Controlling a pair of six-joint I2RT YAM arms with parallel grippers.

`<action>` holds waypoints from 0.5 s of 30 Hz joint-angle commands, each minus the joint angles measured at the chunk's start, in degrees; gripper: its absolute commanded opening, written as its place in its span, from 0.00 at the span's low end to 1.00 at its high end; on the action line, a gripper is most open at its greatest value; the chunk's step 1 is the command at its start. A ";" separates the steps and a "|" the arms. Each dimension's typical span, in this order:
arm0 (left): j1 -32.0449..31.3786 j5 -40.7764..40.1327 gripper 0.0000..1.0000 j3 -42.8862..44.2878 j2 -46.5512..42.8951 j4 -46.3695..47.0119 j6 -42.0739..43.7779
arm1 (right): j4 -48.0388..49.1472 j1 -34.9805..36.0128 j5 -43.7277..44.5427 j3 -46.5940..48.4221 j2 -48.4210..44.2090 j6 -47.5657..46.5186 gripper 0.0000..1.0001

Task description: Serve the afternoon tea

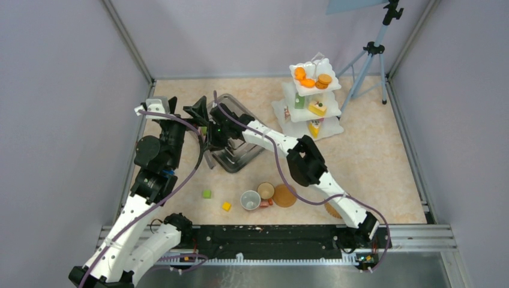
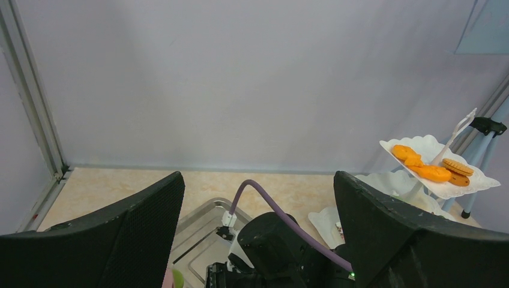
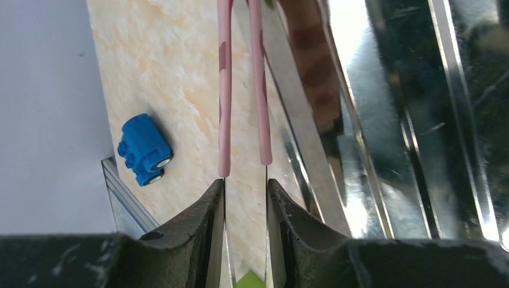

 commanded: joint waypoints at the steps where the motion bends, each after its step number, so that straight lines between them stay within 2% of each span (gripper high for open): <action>1: 0.04 -0.23 0.99 1.75 -0.82 1.60 0.35 | -3.94 -1.63 -0.01 2.88 0.64 -0.30 0.21; 7: 0.10 -0.40 0.99 1.73 -0.89 1.63 0.46 | -9.70 -2.52 2.70 1.79 -1.10 -3.55 0.21; 12: 0.13 -0.42 0.99 1.80 -0.89 1.62 0.41 | -10.33 -3.42 6.95 -7.65 -8.73 -7.95 0.23; 15: 0.09 -0.33 0.99 1.71 -0.88 1.58 0.40 | -7.27 -3.57 6.62 -13.35 -13.53 -14.10 0.25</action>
